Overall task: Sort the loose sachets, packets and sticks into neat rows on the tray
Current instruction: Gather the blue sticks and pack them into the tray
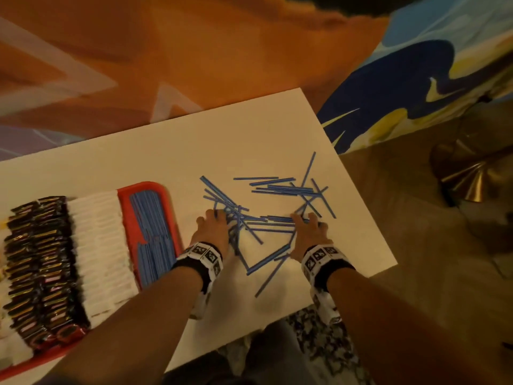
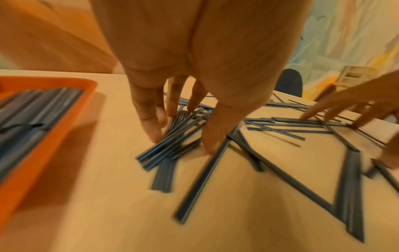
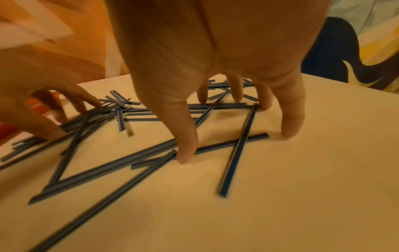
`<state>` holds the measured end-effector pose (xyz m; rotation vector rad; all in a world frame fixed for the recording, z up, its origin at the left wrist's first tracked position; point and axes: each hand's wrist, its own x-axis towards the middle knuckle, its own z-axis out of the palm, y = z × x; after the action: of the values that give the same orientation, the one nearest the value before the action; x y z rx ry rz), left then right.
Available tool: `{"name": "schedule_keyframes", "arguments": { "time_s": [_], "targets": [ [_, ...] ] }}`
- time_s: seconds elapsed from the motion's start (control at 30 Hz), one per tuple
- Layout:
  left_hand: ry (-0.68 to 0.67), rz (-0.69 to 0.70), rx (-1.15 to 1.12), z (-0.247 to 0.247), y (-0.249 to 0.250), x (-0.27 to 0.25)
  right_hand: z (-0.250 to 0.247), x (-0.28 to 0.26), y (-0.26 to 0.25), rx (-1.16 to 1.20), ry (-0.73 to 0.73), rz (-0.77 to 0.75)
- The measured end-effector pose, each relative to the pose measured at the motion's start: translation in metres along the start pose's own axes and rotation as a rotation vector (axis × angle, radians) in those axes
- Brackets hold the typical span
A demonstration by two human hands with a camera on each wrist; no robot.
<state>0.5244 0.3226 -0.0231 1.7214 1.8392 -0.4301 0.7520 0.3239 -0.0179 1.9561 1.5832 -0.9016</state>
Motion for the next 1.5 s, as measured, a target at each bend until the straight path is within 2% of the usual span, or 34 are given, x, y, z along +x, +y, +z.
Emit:
{"name": "schedule_keyframes", "arguments": {
  "time_s": [0.1, 0.27, 0.37, 0.53, 0.6, 0.67, 0.77, 0.9, 1.0, 1.13, 1.33, 1.5],
  "targets": [
    [-0.018, 0.090, 0.022, 0.005, 0.022, 0.002, 0.003, 0.004, -0.003, 0.015, 0.104, -0.065],
    [0.061, 0.179, -0.097, 0.001, 0.039, 0.009, 0.006, 0.014, -0.014, 0.098, 0.254, -0.241],
    [0.134, 0.159, -0.052, -0.022, 0.029, 0.028, 0.003, 0.015, -0.013, 0.176, 0.263, -0.300],
    [-0.020, 0.192, 0.259, -0.054, 0.007, 0.066, 0.006, 0.010, -0.003, -0.026, 0.261, -0.380],
    [-0.050, 0.217, 0.234, -0.052, 0.003, 0.067, 0.010, 0.009, -0.005, -0.071, 0.226, -0.457],
    [-0.011, 0.219, 0.184, -0.045, 0.002, 0.059, 0.012, 0.009, -0.010, -0.060, 0.183, -0.523],
    [0.058, 0.222, 0.233, -0.023, 0.007, 0.040, 0.011, 0.012, -0.022, 0.001, 0.180, -0.574],
    [0.099, 0.220, 0.180, -0.004, 0.009, 0.016, 0.003, 0.019, -0.040, 0.033, 0.214, -0.555],
    [0.173, 0.096, 0.047, -0.001, 0.003, 0.003, -0.002, 0.020, -0.044, 0.059, 0.213, -0.525],
    [0.034, 0.027, 0.002, 0.014, 0.021, -0.010, -0.004, 0.019, -0.038, 0.031, 0.229, -0.468],
    [0.094, -0.006, 0.010, 0.026, 0.058, -0.011, 0.002, 0.016, -0.031, 0.215, 0.249, -0.397],
    [0.051, -0.010, -0.211, 0.022, 0.066, -0.006, 0.008, 0.017, -0.024, 0.372, 0.224, -0.370]
  ]
}}
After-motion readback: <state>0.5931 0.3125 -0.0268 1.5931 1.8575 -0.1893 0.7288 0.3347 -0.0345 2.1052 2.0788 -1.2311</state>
